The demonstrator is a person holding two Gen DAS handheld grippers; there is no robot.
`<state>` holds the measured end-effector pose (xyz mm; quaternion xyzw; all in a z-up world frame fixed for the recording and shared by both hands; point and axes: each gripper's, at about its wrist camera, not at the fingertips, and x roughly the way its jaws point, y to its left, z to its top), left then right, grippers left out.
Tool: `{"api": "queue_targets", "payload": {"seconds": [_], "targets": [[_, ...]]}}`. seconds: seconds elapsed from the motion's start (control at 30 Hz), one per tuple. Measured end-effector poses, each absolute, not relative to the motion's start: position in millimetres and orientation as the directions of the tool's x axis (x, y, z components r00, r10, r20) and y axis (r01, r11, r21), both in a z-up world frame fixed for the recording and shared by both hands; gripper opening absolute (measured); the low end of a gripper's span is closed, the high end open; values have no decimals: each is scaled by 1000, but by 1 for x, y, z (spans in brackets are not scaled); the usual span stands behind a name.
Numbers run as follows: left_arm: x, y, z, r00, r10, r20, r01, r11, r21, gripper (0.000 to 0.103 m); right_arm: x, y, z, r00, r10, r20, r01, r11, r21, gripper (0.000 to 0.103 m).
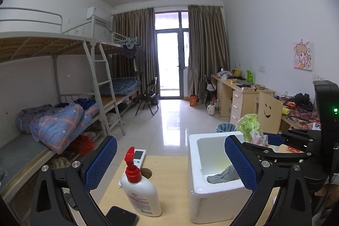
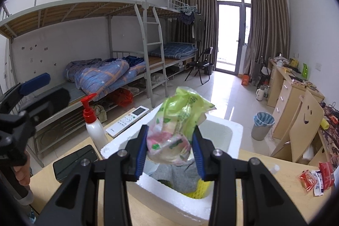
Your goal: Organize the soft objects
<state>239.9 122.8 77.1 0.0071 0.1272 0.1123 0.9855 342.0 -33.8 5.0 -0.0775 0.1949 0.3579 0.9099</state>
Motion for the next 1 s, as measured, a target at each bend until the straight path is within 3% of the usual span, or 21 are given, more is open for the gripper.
{"api": "queue_targets", "payload": {"seconds": [0.27, 0.43, 0.53, 0.6, 1.0], "targets": [[236, 127, 76, 942, 224, -251, -222, 974, 37, 102, 351, -32, 3, 661, 617, -426, -682, 731, 1, 44], [238, 128, 76, 936, 242, -256, -238, 970, 47, 102, 353, -27, 2, 668, 606, -433, -674, 739, -5, 58], [238, 132, 77, 934, 243, -263, -242, 970, 36, 102, 352, -28, 2, 680, 597, -426, -664, 748, -12, 80], [238, 133, 77, 933, 245, -264, -245, 969, 34, 102, 352, -31, 3, 690, 593, -415, -651, 759, 0, 101], [229, 133, 79, 937, 240, -255, -243, 970, 19, 102, 347, -42, 7, 698, 579, -422, -632, 775, 20, 103]]}}
